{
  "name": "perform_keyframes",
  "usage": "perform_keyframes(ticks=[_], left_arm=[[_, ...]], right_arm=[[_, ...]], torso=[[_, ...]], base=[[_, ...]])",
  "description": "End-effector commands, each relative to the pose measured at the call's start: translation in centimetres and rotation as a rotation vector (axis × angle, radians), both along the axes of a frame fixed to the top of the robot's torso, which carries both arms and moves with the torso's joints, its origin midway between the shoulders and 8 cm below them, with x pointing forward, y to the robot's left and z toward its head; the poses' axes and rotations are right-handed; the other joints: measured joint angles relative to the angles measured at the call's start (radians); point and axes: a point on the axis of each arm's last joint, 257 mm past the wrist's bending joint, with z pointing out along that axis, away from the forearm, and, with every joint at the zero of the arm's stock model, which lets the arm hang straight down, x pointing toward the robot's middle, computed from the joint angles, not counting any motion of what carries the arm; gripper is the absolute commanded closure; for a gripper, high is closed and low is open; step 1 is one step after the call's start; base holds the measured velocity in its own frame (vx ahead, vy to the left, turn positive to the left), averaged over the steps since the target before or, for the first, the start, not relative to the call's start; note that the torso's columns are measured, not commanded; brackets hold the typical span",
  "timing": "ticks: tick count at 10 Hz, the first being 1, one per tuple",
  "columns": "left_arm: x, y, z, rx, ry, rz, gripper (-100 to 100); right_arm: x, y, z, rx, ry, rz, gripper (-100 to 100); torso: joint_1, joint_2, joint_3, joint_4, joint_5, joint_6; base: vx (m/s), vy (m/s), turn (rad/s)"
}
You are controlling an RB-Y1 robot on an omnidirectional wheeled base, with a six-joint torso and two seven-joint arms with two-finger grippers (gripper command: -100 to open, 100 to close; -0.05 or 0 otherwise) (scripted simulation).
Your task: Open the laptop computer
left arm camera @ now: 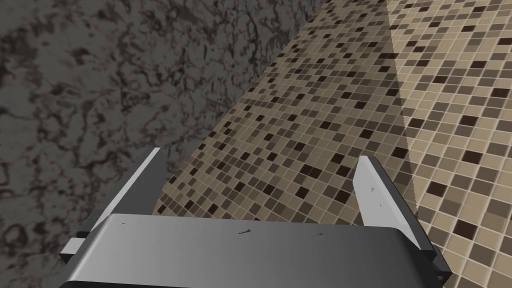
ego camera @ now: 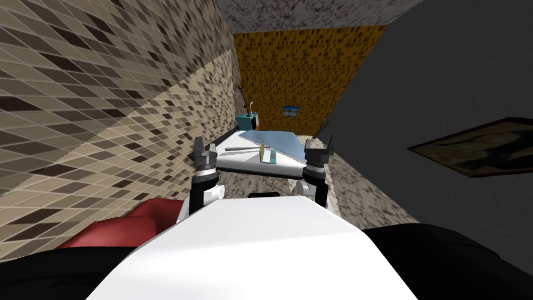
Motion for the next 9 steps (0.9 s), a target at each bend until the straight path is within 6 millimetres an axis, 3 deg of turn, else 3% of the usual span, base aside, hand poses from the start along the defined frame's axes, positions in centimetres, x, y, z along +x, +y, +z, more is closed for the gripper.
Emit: perform_keyframes(ticks=[1,9], left_arm=[[0.0,0.0,0.0,0.0,0.0,0.0,0],[-0.01,0.0,0.02,0.0,0.0,0.0,0]], right_arm=[[0.0,0.0,0.0,0.0,0.0,0.0,0],[-0.01,0.0,0.01,0.0,0.0,0.0,0]], torso=[[0.0,0.04,-0.082,0.041,0.0,0.0],[0.0,0.618,-1.234,0.617,0.0,0.0]], base=[[0.0,0.0,0.0],[0.0,0.0,0.0]])
